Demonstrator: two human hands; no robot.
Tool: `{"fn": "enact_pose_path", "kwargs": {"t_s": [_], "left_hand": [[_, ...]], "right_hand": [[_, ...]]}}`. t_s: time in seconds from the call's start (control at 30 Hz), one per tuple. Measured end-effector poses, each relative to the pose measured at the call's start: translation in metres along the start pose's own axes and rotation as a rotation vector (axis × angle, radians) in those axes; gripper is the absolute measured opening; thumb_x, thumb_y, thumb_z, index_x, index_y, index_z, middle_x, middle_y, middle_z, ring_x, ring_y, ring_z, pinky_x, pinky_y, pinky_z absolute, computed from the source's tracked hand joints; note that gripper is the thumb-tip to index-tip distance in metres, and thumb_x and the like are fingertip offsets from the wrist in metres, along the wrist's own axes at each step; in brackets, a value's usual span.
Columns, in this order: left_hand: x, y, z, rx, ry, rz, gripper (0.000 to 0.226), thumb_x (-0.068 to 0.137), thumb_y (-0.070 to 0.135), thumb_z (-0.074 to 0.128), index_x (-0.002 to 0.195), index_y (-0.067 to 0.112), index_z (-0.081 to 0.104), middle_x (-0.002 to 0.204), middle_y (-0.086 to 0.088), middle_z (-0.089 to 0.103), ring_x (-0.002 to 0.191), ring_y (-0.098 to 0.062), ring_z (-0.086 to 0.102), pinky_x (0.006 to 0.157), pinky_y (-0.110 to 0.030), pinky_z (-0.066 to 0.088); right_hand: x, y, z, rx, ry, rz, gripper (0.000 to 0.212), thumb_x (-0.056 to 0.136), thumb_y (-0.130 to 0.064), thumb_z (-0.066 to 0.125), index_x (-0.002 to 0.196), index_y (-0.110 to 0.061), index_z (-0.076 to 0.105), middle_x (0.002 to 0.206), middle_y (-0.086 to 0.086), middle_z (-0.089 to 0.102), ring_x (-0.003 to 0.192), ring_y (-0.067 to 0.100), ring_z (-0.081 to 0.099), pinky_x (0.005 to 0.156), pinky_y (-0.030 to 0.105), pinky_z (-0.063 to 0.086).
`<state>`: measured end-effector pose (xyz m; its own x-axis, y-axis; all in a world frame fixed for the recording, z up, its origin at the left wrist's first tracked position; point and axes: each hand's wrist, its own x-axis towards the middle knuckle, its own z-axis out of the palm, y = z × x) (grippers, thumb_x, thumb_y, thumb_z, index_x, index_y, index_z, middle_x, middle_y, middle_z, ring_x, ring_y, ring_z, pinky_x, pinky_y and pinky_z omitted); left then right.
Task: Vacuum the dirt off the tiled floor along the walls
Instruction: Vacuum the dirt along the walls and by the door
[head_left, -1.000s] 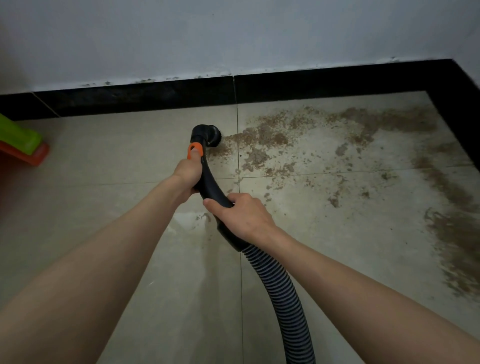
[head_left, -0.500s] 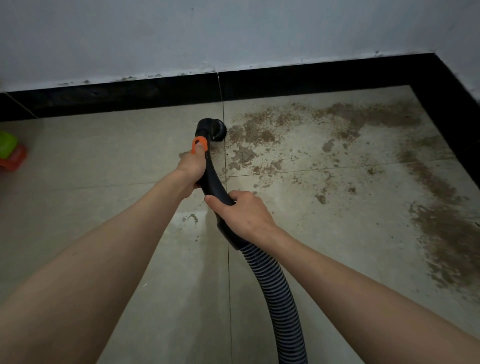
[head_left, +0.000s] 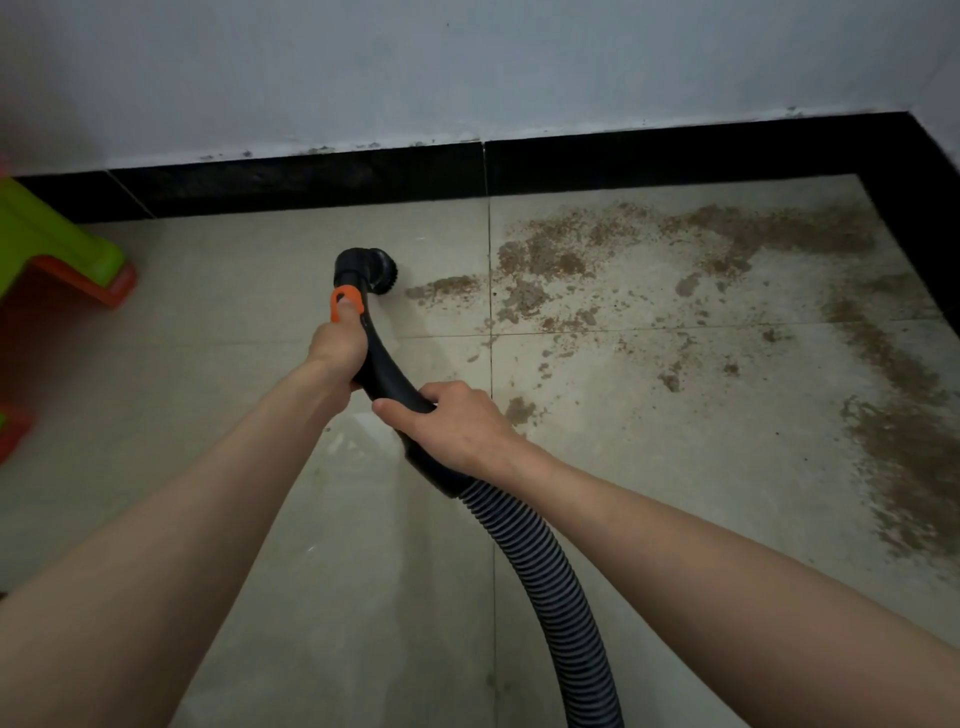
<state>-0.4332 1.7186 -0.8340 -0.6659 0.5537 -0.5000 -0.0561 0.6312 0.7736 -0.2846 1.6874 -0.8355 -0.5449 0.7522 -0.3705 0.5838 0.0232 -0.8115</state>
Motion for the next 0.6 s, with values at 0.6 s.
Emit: {"fn": "enact_pose_path", "kwargs": {"t_s": [0.6], "left_hand": [[-0.013, -0.01, 0.02, 0.013, -0.119, -0.009, 0.058, 0.1, 0.05, 0.027, 0.125, 0.001, 0.045, 0.112, -0.013, 0.054, 0.103, -0.028, 0.054, 0.083, -0.037, 0.047]], "right_hand": [[-0.015, 0.019, -0.006, 0.027, 0.033, 0.06, 0.043, 0.085, -0.065, 0.055, 0.068, -0.025, 0.054, 0.074, 0.0, 0.066, 0.073, 0.021, 0.067, 0.068, 0.034, 0.052]]}}
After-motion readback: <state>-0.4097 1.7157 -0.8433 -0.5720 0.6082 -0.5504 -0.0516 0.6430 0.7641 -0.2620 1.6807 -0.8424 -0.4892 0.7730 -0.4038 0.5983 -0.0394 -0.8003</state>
